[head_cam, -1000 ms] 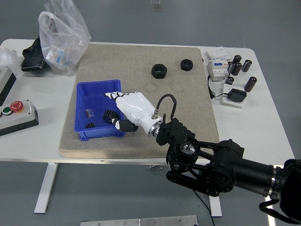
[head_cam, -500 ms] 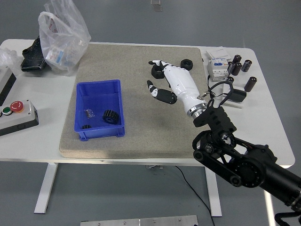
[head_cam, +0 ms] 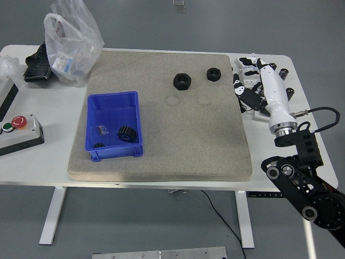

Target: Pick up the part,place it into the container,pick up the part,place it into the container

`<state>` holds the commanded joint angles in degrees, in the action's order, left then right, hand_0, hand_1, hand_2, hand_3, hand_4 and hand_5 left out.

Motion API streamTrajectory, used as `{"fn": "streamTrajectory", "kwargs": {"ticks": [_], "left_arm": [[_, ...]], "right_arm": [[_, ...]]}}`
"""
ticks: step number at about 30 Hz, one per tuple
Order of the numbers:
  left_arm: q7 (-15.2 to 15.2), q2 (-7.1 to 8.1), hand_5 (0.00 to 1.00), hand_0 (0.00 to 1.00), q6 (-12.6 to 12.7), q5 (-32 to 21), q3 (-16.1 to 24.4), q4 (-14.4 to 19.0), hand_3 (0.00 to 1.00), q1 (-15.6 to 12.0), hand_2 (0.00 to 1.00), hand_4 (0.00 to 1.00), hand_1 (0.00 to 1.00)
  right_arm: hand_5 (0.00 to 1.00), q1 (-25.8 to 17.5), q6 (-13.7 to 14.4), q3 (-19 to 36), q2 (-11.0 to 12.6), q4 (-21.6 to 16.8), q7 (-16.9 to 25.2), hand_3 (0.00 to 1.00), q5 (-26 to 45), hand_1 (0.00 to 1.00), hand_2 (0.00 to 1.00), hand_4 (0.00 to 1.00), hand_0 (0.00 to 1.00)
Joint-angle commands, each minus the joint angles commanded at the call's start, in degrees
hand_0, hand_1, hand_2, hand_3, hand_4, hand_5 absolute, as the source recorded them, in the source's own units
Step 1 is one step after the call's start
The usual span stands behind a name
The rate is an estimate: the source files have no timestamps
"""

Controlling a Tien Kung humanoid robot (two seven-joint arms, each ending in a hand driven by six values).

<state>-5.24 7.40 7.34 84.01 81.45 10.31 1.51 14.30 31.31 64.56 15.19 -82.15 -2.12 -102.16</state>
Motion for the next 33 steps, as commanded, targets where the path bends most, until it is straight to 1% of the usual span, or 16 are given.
{"fn": "streamTrajectory", "kwargs": {"ticks": [2,5,6,7,11,12,14,17,18,19,22,29,30,33], "left_arm": [[0.0,0.11,0.247,0.664,-0.03,0.16,0.0,0.0,0.626,-0.02,0.499,0.628,0.462],[-0.06,0.22,0.247,0.664,-0.1,0.55,0.15,0.0,0.626,-0.16,0.499,0.628,0.462],[-0.05,0.25,0.249,0.664,-0.13,0.6,0.14,0.0,0.625,-0.19,0.429,0.629,0.467],[-0.03,0.28,0.249,0.664,-0.15,0.65,0.11,0.0,0.625,-0.23,0.429,0.629,0.467],[0.02,0.31,0.249,0.664,-0.22,0.69,-0.03,0.0,0.625,-0.25,0.429,0.629,0.467],[0.05,0.31,0.248,0.664,-0.24,0.65,-0.1,0.0,0.624,-0.25,0.406,0.629,0.47],[0.14,0.29,0.248,0.664,-0.23,0.48,-0.24,0.0,0.624,-0.23,0.406,0.629,0.47],[0.16,0.18,0.248,0.664,-0.25,0.42,-0.31,0.0,0.624,-0.32,0.406,0.629,0.47],[0.14,0.09,0.247,0.664,-0.28,0.41,-0.31,0.0,0.623,-0.41,0.379,0.628,0.471],[0.11,0.0,0.247,0.664,-0.3,0.43,-0.28,0.0,0.623,-0.48,0.379,0.628,0.471],[0.04,-0.25,0.247,0.664,-0.35,0.46,-0.14,0.0,0.623,-0.67,0.379,0.628,0.471],[0.15,-0.85,0.244,0.664,-0.23,0.02,0.18,0.0,0.624,-1.08,0.375,0.627,0.471],[0.15,-0.92,0.24,0.664,-0.21,0.01,0.27,0.0,0.623,-1.11,0.395,0.626,0.474],[0.11,-1.25,0.24,0.664,-0.16,0.01,0.6,0.0,0.623,-1.27,0.395,0.626,0.474]], "right_arm": [[0.274,-1.97,0.12,2.63,0.05,-0.4,2.34,0.687,2.57,0.574,0.709,0.541,0.318],[0.274,-3.9,-0.23,6.18,-0.28,0.07,5.87,0.687,7.09,0.574,0.709,0.541,0.318],[0.247,-4.35,-0.44,7.18,-0.4,0.38,6.97,0.677,8.64,0.58,0.697,0.547,0.37],[0.247,-4.85,-0.72,8.41,-0.55,0.83,8.41,0.677,10.49,0.58,0.697,0.547,0.37],[0.247,-5.92,-1.59,10.95,-0.74,2.03,12.51,0.677,16.92,0.58,0.697,0.547,0.37],[0.241,-6.14,-1.77,11.4,-0.72,2.3,13.28,0.675,18.39,0.585,0.688,0.553,0.379],[0.241,-6.51,-2.14,12.16,-0.69,2.69,14.59,0.675,21.49,0.585,0.688,0.553,0.379],[0.241,-6.8,-2.59,12.71,-0.72,2.97,15.9,0.675,25.23,0.585,0.688,0.553,0.379],[0.246,-6.87,-2.82,12.96,-0.77,3.04,16.35,0.669,26.47,0.585,0.679,0.563,0.382],[0.246,-6.92,-2.97,13.14,-0.83,3.08,16.69,0.669,27.61,0.585,0.679,0.563,0.382],[0.246,-7.08,-3.2,13.42,-0.93,3.1,17.3,0.669,29.36,0.585,0.679,0.563,0.382],[0.253,-7.49,-3.29,14.37,-0.88,2.82,17.57,0.669,29.41,0.586,0.68,0.568,0.384],[0.252,-7.54,-3.3,14.56,-0.9,2.78,17.57,0.67,29.32,0.587,0.681,0.565,0.385],[0.252,-7.78,-3.23,15.11,-1.03,2.52,17.61,0.67,28.96,0.587,0.681,0.565,0.385]]}}
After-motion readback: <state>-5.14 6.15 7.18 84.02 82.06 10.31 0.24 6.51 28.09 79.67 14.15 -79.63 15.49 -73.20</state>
